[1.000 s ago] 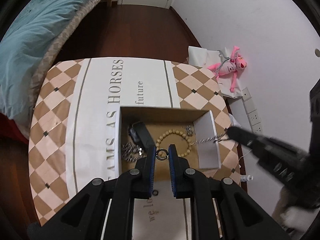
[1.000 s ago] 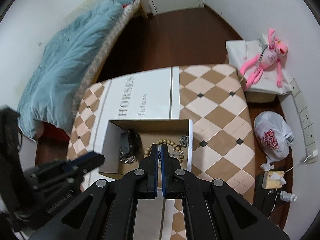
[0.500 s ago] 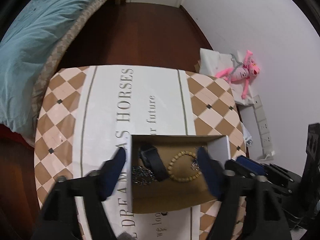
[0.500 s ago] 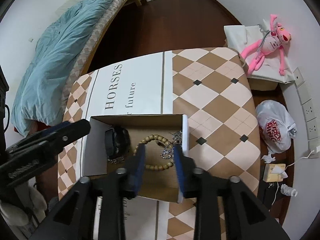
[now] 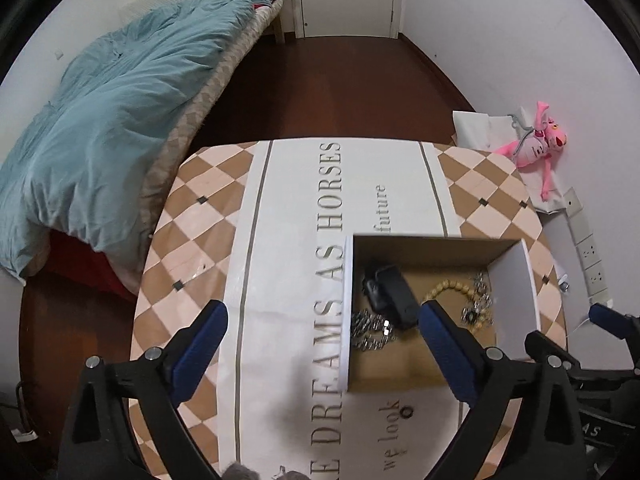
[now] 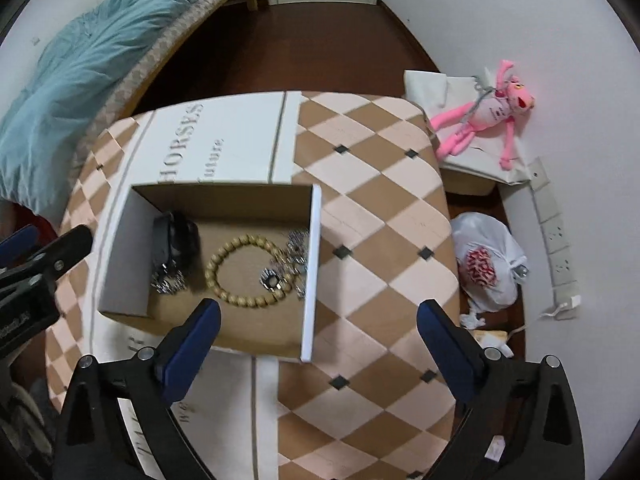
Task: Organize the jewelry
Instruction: 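Open both grippers to drop the black ring and necklace into the box, then lift both grippers away from the box toward the remaining small jewelry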
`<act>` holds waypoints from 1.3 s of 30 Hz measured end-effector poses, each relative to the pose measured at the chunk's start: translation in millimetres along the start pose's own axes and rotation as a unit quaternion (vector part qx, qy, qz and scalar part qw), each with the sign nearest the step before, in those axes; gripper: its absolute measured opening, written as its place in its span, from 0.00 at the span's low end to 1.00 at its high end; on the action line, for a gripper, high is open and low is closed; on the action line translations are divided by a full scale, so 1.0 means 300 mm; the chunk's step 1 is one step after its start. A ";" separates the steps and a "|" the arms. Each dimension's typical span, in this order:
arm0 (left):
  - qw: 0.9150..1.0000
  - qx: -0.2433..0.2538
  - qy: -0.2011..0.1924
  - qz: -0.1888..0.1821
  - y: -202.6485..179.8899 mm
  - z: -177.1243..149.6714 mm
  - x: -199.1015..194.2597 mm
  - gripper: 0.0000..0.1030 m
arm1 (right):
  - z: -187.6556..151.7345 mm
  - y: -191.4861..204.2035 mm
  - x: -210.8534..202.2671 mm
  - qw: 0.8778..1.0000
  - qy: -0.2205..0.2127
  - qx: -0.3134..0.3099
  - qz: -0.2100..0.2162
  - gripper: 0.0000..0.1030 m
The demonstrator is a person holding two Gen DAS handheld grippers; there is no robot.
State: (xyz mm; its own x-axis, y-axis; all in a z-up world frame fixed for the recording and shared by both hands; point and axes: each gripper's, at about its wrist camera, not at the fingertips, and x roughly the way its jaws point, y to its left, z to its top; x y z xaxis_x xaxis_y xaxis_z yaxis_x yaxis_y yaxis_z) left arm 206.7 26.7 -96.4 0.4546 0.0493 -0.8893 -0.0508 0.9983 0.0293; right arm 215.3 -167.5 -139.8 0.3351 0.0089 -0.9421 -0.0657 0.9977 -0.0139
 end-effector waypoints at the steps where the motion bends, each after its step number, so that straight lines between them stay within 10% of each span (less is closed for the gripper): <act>1: 1.000 0.000 -0.001 0.002 0.000 -0.010 -0.004 0.95 | -0.011 -0.001 -0.001 1.000 -0.001 0.002 -0.003 0.97; 26: 0.995 -0.001 -0.099 -0.035 -0.014 -0.183 -0.405 0.95 | -0.235 -0.030 -0.454 0.990 -0.133 0.045 -0.010 0.97; 37: 0.998 -0.029 -0.027 0.046 0.094 -0.329 -0.198 0.95 | -0.341 0.030 -0.202 0.996 -0.070 0.046 0.037 0.95; 39: 0.998 -0.033 -0.002 0.057 0.115 -0.371 -0.128 0.95 | -0.362 0.056 -0.122 0.996 -0.050 0.043 0.054 0.76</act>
State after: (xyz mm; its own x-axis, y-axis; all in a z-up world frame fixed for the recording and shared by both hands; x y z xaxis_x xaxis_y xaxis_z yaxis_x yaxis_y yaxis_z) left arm 88.7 55.7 -112.1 0.4453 0.1625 -0.8805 -0.1601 0.9820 0.1003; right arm 99.9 -158.3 -141.9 0.4221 0.1183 -0.8988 -0.0269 0.9926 0.1180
